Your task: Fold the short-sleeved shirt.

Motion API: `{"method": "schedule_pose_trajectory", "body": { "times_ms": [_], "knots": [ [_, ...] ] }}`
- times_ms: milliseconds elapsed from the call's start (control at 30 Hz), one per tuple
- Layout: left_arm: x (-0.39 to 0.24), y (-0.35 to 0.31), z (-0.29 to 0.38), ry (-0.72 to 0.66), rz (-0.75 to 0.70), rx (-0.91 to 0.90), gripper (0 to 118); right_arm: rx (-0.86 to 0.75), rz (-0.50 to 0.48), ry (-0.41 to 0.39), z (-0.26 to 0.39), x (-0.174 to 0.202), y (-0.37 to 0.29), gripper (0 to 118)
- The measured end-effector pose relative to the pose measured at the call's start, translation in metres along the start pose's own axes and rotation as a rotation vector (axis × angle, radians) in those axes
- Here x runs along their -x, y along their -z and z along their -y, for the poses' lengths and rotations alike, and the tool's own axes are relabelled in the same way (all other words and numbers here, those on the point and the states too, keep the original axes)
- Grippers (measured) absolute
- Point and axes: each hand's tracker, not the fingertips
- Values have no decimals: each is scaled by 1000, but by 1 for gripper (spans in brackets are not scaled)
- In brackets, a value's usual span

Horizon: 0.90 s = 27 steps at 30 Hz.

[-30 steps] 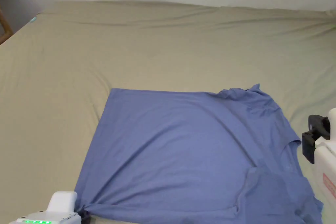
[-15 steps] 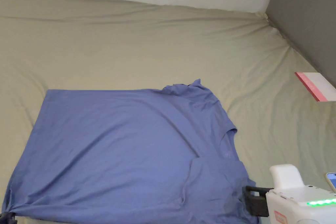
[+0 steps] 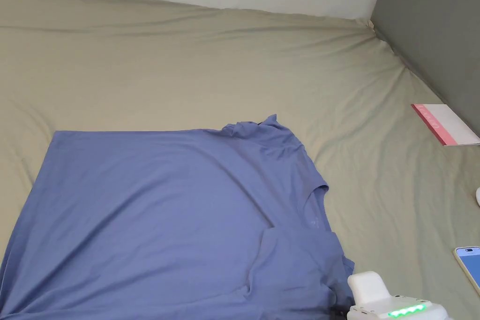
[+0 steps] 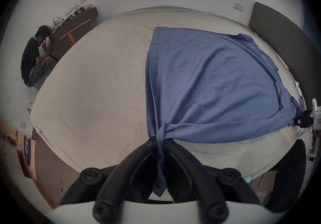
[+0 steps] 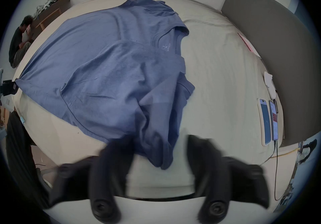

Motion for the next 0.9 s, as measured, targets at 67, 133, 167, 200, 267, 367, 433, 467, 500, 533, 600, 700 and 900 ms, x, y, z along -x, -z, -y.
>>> {"method": "schedule_pose_trajectory", "body": {
  "times_ms": [67, 133, 167, 200, 267, 367, 433, 467, 500, 533, 600, 700, 900],
  "knots": [
    [0, 2, -1, 6, -4, 4, 5, 6, -48, -18, 1, 2, 7, 4],
    [-1, 3, -2, 9, -7, 9, 5, 37, -68, -81, -1, 4, 11, 4],
    [1, 4, -2, 7, -7, 10, 5, 16, -40, -118, 0, 7, 9, 4],
    [1, 4, -2, 5, -6, 8, 5, -24, -22, -124, 0, 7, 5, 4],
    [1, -1, -4, -5, 1, -11, 5, -74, -38, -86, -4, 11, -19, 4],
    [5, -9, -10, -43, 28, -61, 5, -198, -65, 5, -10, -13, -35, 4],
    [8, -13, -17, -68, 38, -94, 5, -292, -77, 31, -18, -20, -49, 4],
    [9, -15, -21, -79, 42, -118, 5, -318, -77, 38, -24, -21, -54, 4],
    [10, -16, -26, -87, 46, -128, 5, -344, -69, 49, -34, -26, -57, 4],
    [10, -17, -32, -98, 52, -140, 5, -370, -65, 67, -42, -28, -60, 4],
    [13, -14, -47, -112, 59, -162, 5, -369, -81, 86, -59, -35, -58, 4],
    [13, -3, -71, -108, 59, -186, 5, -380, -55, 104, -82, -42, -43, 4],
    [7, 46, -120, -76, 53, -137, 5, -277, 6, 71, -127, -33, 7, 4]
  ]
}}
